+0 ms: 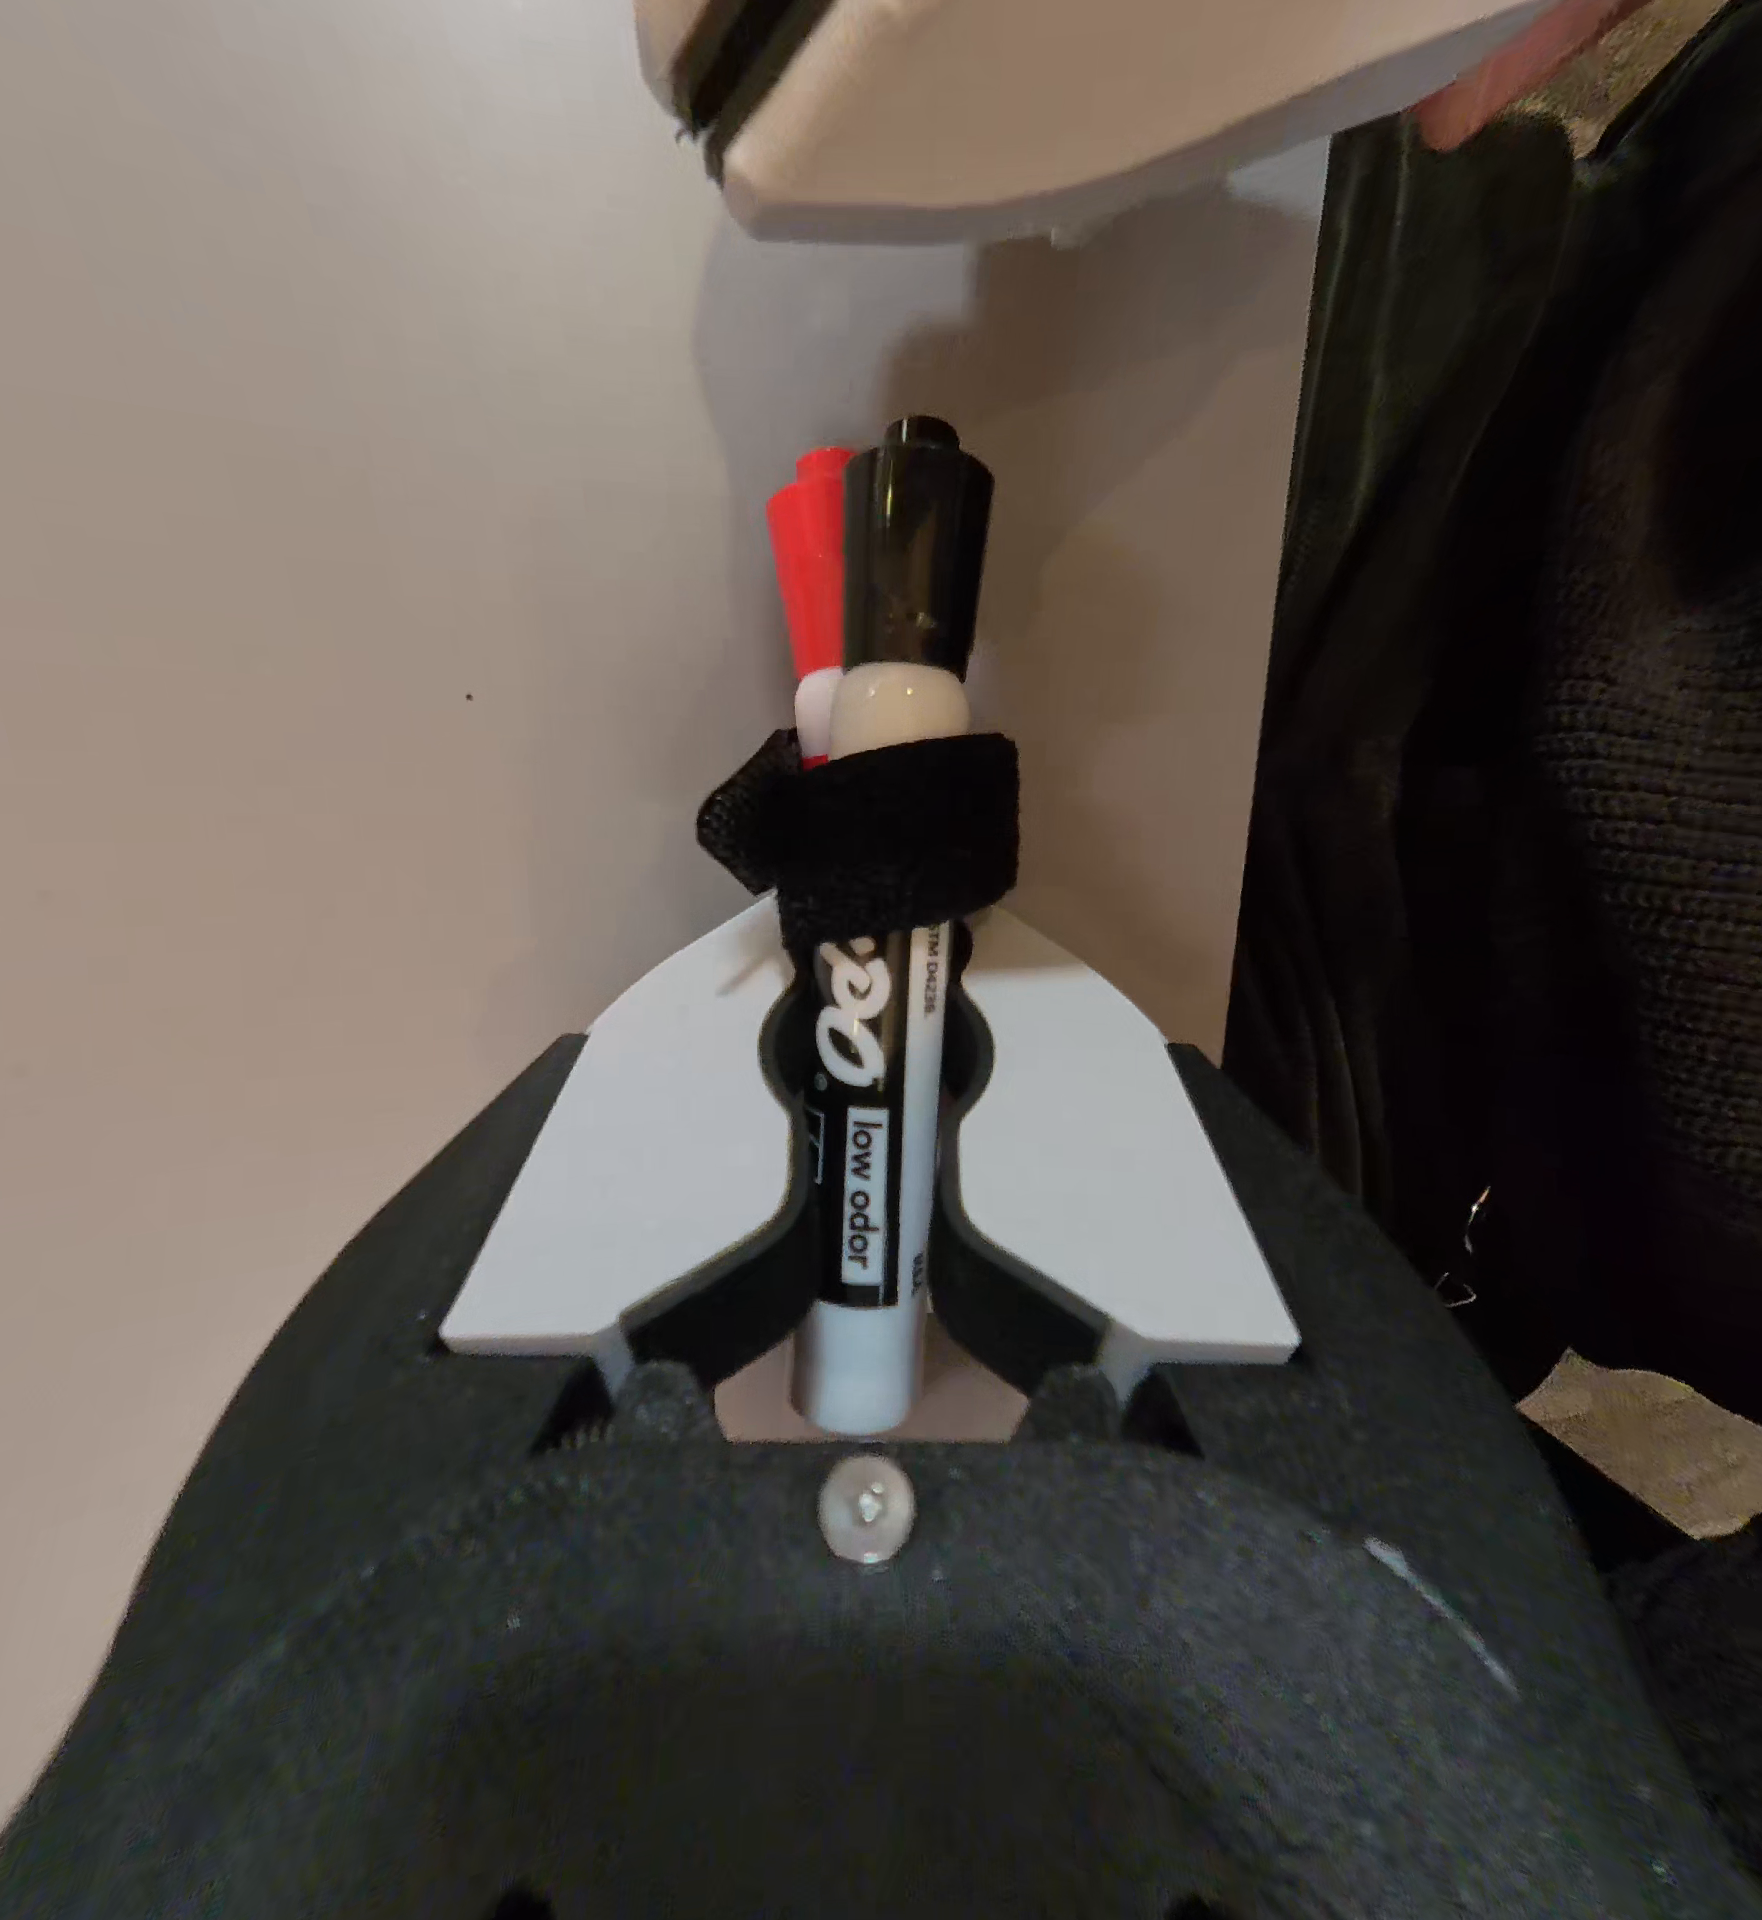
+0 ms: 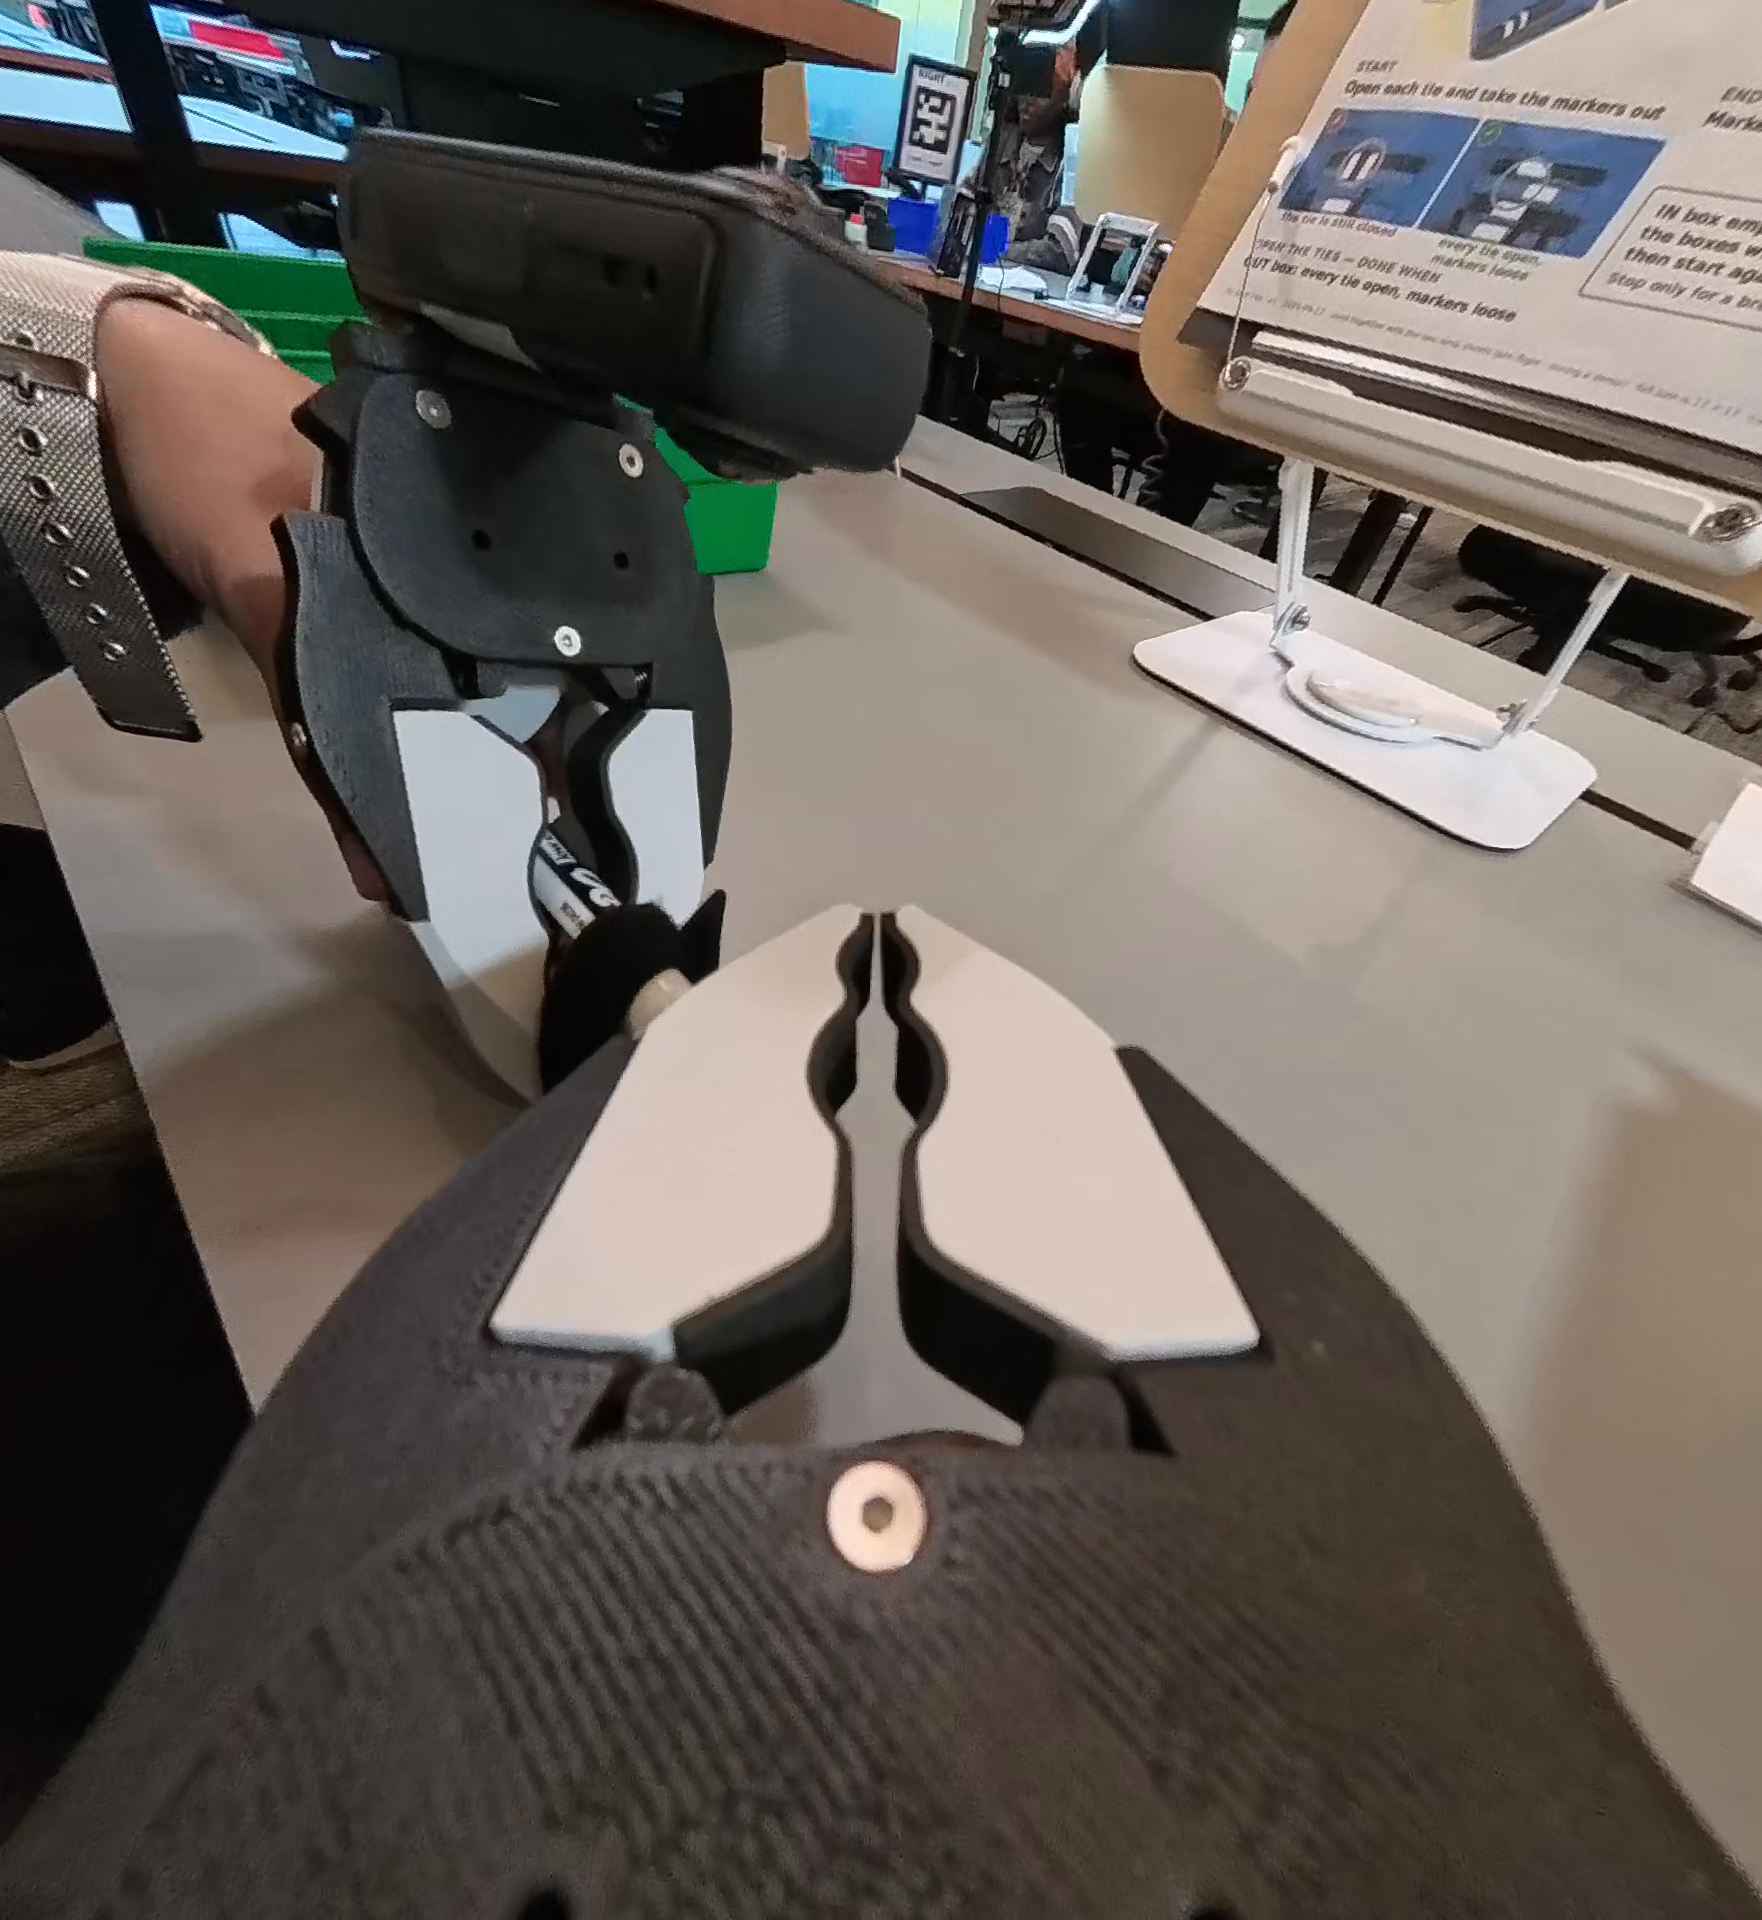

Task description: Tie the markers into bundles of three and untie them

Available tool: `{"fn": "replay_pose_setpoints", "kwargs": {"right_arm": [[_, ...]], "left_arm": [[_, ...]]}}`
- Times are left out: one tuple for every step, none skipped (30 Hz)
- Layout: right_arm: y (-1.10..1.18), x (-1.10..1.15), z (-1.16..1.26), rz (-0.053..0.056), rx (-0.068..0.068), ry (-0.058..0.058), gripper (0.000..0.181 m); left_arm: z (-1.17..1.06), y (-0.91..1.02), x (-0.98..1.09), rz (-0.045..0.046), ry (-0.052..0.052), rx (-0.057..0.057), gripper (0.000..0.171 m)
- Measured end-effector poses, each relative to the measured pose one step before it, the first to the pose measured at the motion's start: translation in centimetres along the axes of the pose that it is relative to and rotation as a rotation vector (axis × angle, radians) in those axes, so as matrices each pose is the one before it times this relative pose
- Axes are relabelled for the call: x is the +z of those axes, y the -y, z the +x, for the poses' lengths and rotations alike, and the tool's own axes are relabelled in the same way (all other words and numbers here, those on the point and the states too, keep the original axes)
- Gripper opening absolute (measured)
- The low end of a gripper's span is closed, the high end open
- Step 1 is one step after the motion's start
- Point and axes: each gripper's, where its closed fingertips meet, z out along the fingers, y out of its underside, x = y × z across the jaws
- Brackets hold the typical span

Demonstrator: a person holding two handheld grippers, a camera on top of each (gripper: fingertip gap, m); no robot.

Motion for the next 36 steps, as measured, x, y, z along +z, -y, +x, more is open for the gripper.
{"fn": "replay_pose_setpoints", "kwargs": {"right_arm": [[-0.291, 0.072, -0.166, -0.0164, 0.0122, 0.0153, 0.002], [-0.384, 0.099, -0.247, -0.0224, 0.0197, 0.0236, 0.004], [-0.316, 0.099, -0.278, -0.0198, 0.0272, 0.0266, 0.006], [-0.251, 0.079, -0.28, -0.0183, 0.0333, 0.0301, 0.007], [-0.247, 0.052, -0.256, -0.0199, 0.0362, 0.0312, 0.008], [-0.254, 0.007, -0.13, -0.0175, 0.0387, 0.0257, 0.009], [-0.303, -0.015, -0.121, -0.0196, 0.0422, 0.0291, 0.007], [-0.447, 0.022, -0.167, -0.0283, 0.0477, 0.0367, 0.007], [-0.562, 0.065, -0.07, -0.0361, 0.0518, 0.0344, 0.009], [-0.554, 0.086, 0.037, -0.035, 0.053, 0.0289, 0.012], [-0.533, 0.091, -0.039, -0.0327, 0.0503, 0.0352, 0.016], [-0.425, 0.063, -0.102, -0.0281, 0.046, 0.0383, 0.02], [-0.201, -0.016, -0.085, -0.0158, 0.0413, 0.0325, 0.023], [-0.037, -0.094, -0.158, -0.0055, 0.0328, 0.0317, 0.022], [-0.029, -0.161, -0.136, -0.0032, 0.0206, 0.0264, 0.022], [-0.062, -0.159, -0.012, -0.0055, 0.0089, 0.0146, 0.02], [-0.108, -0.145, -0.046, -0.008, -0.001, 0.0132, 0.019], [-0.126, -0.123, -0.125, -0.0087, -0.0038, 0.0167, 0.018], [-0.084, -0.105, -0.08, -0.0057, -0.0037, 0.0107, 0.017], [-0.002, -0.103, -0.033, -0.0006, -0.0078, 0.0059, 0.017], [-0.007, -0.074, -0.015, -0.0011, -0.0102, 0.0027, 0.017], [-0.032, -0.066, -0.018, -0.0033, -0.0085, 0.0023, 0.017], [0.002, -0.054, -0.109, -0.0008, -0.0052, 0.0081, 0.015], [0.02, -0.032, -0.203, 0.0011, -0.0024, 0.0155, 0.01], [-0.015, -0.033, -0.195, -0.0021, -0.0007, 0.0162, 0.002], [-0.059, -0.041, -0.043, -0.0065, 0.0007, 0.0068, 0.002], [-0.023, -0.067, 0.057, -0.0054, 0.0038, 0.0031, 0.002], [0.008, -0.08, 0.113, -0.0042, 0.0119, 0.0029, 0.001], [0.025, -0.08, 0.154, -0.0017, 0.0202, 0.0038, 0.001], [0.036, -0.077, 0.132, 0.0024, 0.0236, 0.0053, 0.001], [0.023, -0.075, 0.114, 0.0041, 0.0195, 0.0052, 0.001], [0.023, -0.067, 0.095, 0.0026, 0.0116, 0.0022, 0.001], [0.04, -0.077, 0.118, 0.0014, 0.0032, -0.0035, 0.001], [0.155, -0.09, 0.27, 0.0064, -0.0017, -0.0173, 0.001], [0.244, -0.109, 0.397, 0.0121, -0.0016, -0.0268, 0.0], [0.132, -0.107, 0.229, 0.0067, 0.0015, -0.0118, 0.0]], "left_arm": [[-0.051, -0.192, 0.113, -0.02165, 0.0091, 0.0017, 0.022], [0.045, -0.185, 0.147, -0.02474, 0.0076, 0.0066, 0.022], [0.11, -0.097, 0.133, -0.02234, 0.0061, 0.0108, 0.022], [0.139, 0.151, 0.063, -0.00881, 0.0059, 0.013, 0.021], [0.163, 0.215, 0.046, -0.00456, 0.0037, 0.0124, 0.021], [0.131, 0.195, 0.039, -0.00489, 0.0047, 0.011, 0.021], [0.038, 0.15, 0.074, -0.00668, 0.0099, 0.0114, 0.021], [0.054, 0.117, 0.098, -0.00598, 0.0072, 0.0114, 0.021], [0.113, 0.123, 0.138, -0.00402, 0.0009, 0.0094, 0.021], [0.077, 0.191, 0.148, 0.00124, 0.0015, 0.0096, 0.021], [0.077, 0.291, 0.146, 0.00701, 0.0018, 0.0112, 0.022], [0.128, 0.338, 0.137, 0.00786, -0.0008, 0.0115, 0.022], [0.119, 0.26, 0.15, 0.00257, -0.001, 0.0105, 0.022], [0.049, 0.258, 0.106, 0.00497, 0.0032, 0.0089, 0.022], [0.031, 0.214, 0.082, 0.00436, 0.0032, 0.0072, 0.022], [0.067, 0.146, 0.077, 0.00224, -0.001, 0.0039, 0.022], [0.054, 0.14, 0.066, 0.00347, -0.0002, 0.0042, 0.022], [0.082, 0.129, 0.068, 0.0037, -0.0036, 0.0023, 0.022], [0.058, 0.125, 0.062, 0.00323, -0.0028, 0.0003, 0.022], [0.021, 0.094, 0.051, 0.0025, 0.0004, 0.0025, 0.022], [-0.002, 0.101, 0.047, 0.00233, 0.0029, 0.0043, 0.022], [-0.017, 0.104, 0.036, 0.00314, 0.0035, 0.0035, 0.022], [-0.028, 0.13, 0.06, 0.00446, 0.0041, 0.0037, 0.022], [-0.017, 0.135, 0.063, 0.00483, 0.0034, 0.0034, 0.022], [0.01, 0.094, 0.053, 0.00302, 0.0016, 0.0027, 0.022], [0.009, 0.074, 0.039, 0.00231, 0.0008, 0.0004, 0.022], [-0.002, 0.081, 0.029, 0.00338, 0.0004, -0.0013, 0.022], [-0.019, 0.095, 0.048, 0.0048, 0.0009, 0.0001, 0.021], [-0.03, 0.114, 0.056, 0.00474, 0.0012, 0.0001, 0.021], [-0.041, 0.105, 0.04, 0.00422, 0.0014, 0.0006, 0.021], [-0.049, 0.108, 0.052, 0.00427, 0.0012, 0.0008, 0.021], [-0.056, 0.08, 0.034, 0.0039, 0.0004, -0.0007, 0.021], [-0.065, 0.087, 0.039, 0.005, 0.0012, 0.0, 0.021], [-0.053, 0.127, 0.052, 0.00781, 0.0001, 0.0026, 0.021], [0.059, 0.199, 0.085, 0.01075, -0.0051, 0.0034, 0.022], [0.11, 0.202, 0.116, 0.00806, -0.009, -0.0012, 0.021]]}}
